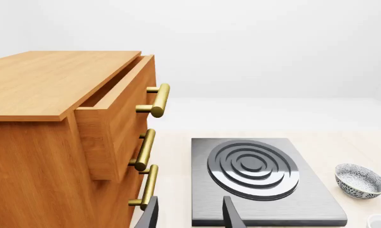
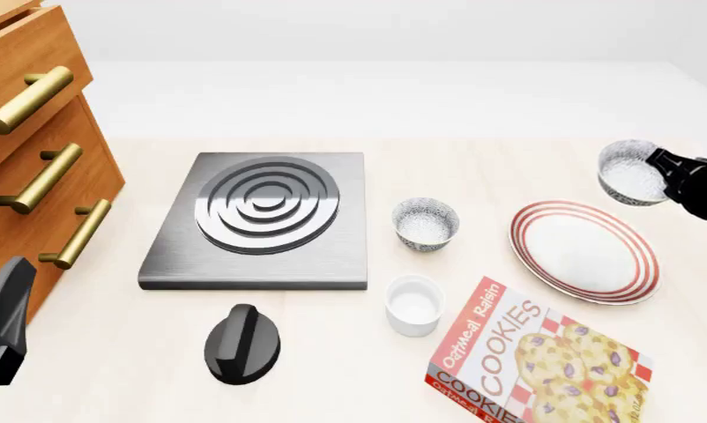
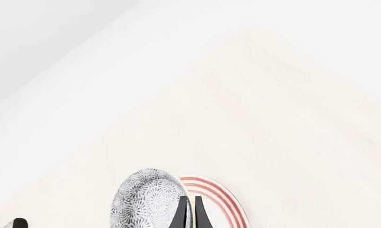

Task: Pick the akita bowl next to the plate and place it on the plate.

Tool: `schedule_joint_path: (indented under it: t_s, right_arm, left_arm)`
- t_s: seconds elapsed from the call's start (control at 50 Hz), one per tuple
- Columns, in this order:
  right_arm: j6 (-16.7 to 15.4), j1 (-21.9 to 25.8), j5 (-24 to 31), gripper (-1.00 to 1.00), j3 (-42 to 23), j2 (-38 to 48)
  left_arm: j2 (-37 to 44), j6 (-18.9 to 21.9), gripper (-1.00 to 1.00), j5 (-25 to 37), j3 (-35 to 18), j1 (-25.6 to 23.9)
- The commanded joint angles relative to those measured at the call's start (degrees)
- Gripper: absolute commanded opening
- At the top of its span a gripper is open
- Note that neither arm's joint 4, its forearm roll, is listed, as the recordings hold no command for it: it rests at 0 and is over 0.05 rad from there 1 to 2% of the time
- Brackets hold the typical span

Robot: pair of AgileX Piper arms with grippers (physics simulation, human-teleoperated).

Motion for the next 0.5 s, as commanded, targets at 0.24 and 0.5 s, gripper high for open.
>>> schedule_joint_path:
  t_s: [0.24,0.5]
  right_arm:
    - [-0.18,1.85,-2.31,-1.00,4.99,-2.61]
    - [-0.41,2.81,-3.60,-1.00,6.62,-2.21]
  left_arm:
    - [0.00,0.00,1.00,0.00,0.00,0.00]
    - [0.00,0.00,1.00,0.00,0.00,0.00]
